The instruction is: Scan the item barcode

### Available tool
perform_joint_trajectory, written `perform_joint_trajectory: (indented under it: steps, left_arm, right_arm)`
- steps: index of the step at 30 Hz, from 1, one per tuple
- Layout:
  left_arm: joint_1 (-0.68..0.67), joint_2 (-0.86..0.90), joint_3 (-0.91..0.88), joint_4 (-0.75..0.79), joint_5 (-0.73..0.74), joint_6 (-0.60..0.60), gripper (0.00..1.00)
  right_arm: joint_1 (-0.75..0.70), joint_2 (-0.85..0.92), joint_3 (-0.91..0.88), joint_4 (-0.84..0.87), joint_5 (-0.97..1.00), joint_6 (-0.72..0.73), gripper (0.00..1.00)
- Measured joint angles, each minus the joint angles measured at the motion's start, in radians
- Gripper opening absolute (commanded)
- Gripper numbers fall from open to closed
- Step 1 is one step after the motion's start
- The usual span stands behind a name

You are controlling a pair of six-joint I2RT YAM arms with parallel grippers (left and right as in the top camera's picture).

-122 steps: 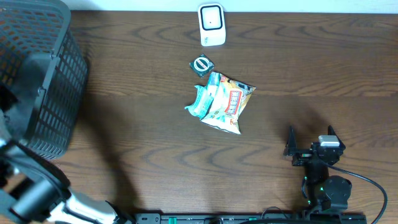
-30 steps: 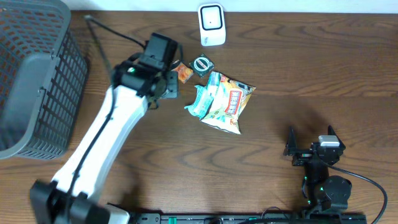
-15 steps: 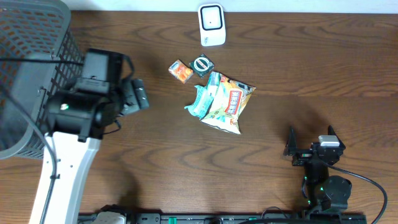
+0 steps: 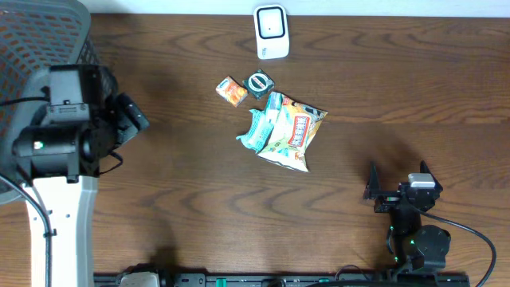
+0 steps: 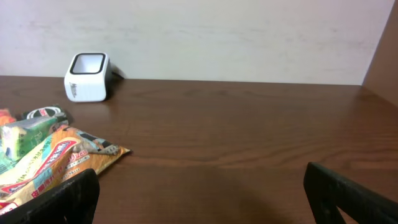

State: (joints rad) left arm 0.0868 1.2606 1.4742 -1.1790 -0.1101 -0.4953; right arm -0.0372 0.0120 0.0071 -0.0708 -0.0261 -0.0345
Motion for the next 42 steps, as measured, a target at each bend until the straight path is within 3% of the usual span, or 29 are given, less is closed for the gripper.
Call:
perform_joint_trajectory:
  steps: [8, 42]
  left_arm:
    - [0.103, 0.0, 0.0, -0.024, -0.001, -0.003, 0.98]
    - [0.104, 0.0, 0.0, -0.049, 0.0, -0.006, 0.98]
  right_arm:
    - [0.0, 0.0, 0.0, 0.0, 0.0, 0.0, 0.99]
    - [0.0, 0.0, 0.0, 0.0, 0.0, 0.0, 0.99]
